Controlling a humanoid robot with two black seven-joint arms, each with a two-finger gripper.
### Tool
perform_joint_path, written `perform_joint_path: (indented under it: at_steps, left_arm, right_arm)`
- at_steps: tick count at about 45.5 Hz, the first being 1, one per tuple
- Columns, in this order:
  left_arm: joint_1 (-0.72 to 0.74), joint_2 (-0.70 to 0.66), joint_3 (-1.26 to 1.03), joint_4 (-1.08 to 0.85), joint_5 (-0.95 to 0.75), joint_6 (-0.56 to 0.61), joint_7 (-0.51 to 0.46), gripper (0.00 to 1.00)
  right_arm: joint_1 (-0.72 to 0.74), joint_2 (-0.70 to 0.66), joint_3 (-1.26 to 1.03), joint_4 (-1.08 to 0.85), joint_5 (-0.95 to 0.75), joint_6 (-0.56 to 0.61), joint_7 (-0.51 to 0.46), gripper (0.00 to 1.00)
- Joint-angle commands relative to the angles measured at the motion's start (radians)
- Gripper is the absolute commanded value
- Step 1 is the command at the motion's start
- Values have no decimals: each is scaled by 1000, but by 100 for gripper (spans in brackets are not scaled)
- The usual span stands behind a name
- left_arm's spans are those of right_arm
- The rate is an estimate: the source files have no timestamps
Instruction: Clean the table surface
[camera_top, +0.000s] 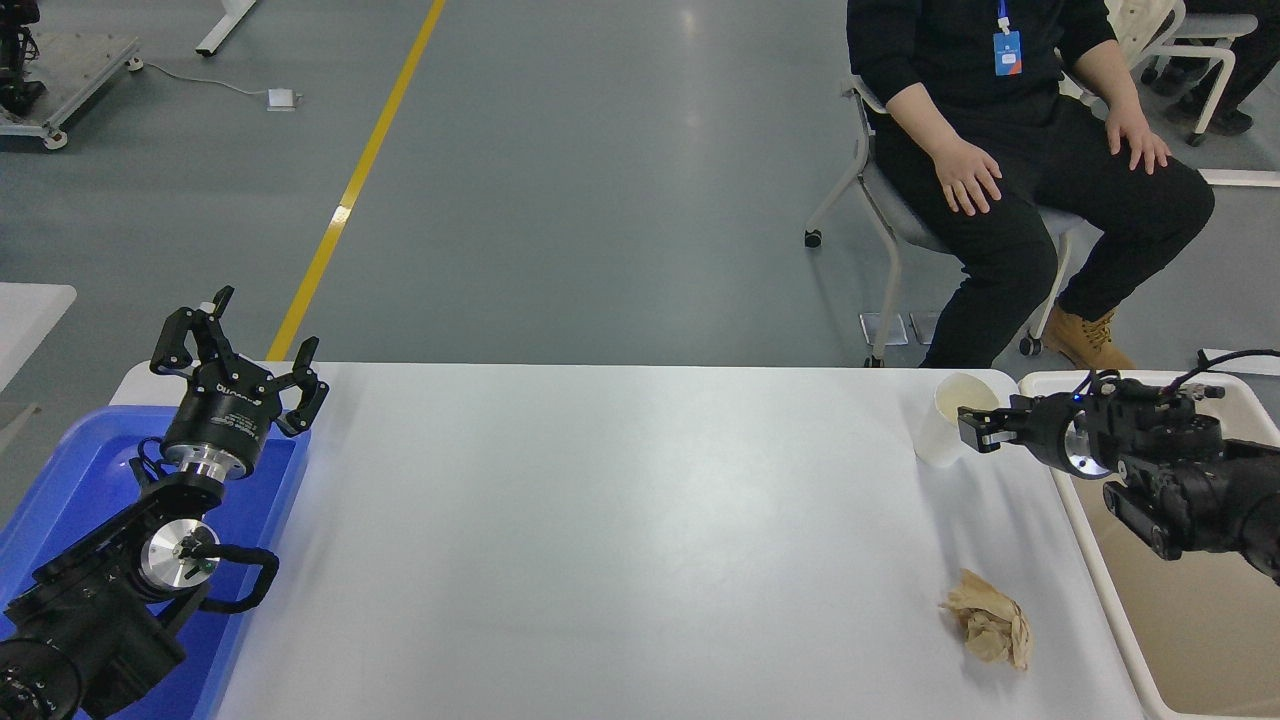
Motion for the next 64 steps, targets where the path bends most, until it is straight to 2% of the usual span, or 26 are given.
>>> perform_joint_path:
  at_steps: [1, 5, 8, 41, 49, 58, 64]
  left_arm:
    - [0, 1, 0, 0, 0, 0, 0, 100]
    - [0, -1, 0, 0, 0, 0, 0, 100]
    - [0, 1, 0, 0, 0, 0, 0, 100]
    - [0, -1, 0, 0, 0, 0, 0, 100]
    - [0, 1, 0, 0, 0, 0, 0, 100]
    - [0, 1, 0, 0, 0, 0, 0, 100]
    - [0, -1, 0, 0, 0, 0, 0, 100]
  right_arm:
    - [-1, -3, 1, 0, 3, 44, 1, 5]
    - [-3, -3, 1, 0, 5, 44, 1, 5]
    - [-3, -4, -4, 1, 11, 45, 1, 0]
    - [23, -18, 4, 1, 92, 65, 24, 0]
    - [61, -32, 7, 6, 149, 67, 67, 0]
    - [129, -142, 13, 81, 209, 82, 149, 0]
    - [216, -280, 13, 214, 267, 127, 175, 0]
